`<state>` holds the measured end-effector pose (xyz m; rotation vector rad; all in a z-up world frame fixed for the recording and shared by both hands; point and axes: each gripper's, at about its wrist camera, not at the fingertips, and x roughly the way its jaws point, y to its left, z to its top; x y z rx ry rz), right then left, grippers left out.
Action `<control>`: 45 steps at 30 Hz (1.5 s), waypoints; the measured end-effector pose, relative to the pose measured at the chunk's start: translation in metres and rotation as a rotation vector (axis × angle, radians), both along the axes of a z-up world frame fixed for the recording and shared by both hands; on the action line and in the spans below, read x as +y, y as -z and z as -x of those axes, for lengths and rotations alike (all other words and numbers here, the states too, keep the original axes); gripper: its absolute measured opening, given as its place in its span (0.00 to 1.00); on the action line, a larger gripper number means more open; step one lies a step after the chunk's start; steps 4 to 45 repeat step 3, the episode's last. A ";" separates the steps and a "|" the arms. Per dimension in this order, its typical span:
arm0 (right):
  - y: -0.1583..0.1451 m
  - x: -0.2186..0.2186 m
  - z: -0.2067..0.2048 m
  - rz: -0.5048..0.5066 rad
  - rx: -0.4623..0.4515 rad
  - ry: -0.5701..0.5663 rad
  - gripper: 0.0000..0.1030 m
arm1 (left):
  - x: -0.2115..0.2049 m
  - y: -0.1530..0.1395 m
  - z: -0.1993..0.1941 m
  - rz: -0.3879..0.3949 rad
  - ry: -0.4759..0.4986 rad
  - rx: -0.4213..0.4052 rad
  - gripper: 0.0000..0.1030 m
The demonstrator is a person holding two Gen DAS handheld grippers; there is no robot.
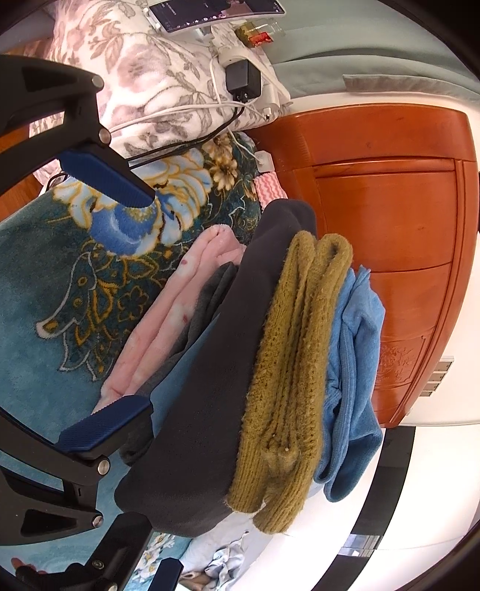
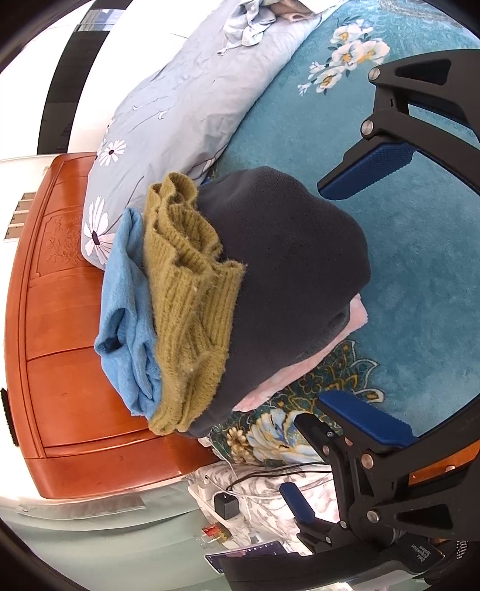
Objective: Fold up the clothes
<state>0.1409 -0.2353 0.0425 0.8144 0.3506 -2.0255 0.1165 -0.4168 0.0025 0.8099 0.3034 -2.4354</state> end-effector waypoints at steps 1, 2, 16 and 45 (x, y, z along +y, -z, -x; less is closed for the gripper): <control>0.000 0.000 -0.001 0.000 0.001 -0.002 1.00 | 0.000 -0.001 0.000 0.002 -0.002 0.002 1.00; 0.000 0.000 -0.002 0.000 0.002 -0.005 1.00 | 0.001 -0.001 -0.001 0.004 -0.004 0.003 1.00; 0.000 -0.001 -0.002 -0.001 0.003 -0.007 1.00 | 0.001 -0.002 -0.001 0.007 -0.009 0.008 1.00; 0.000 -0.001 -0.002 -0.001 0.003 -0.007 1.00 | 0.001 -0.002 -0.001 0.007 -0.009 0.008 1.00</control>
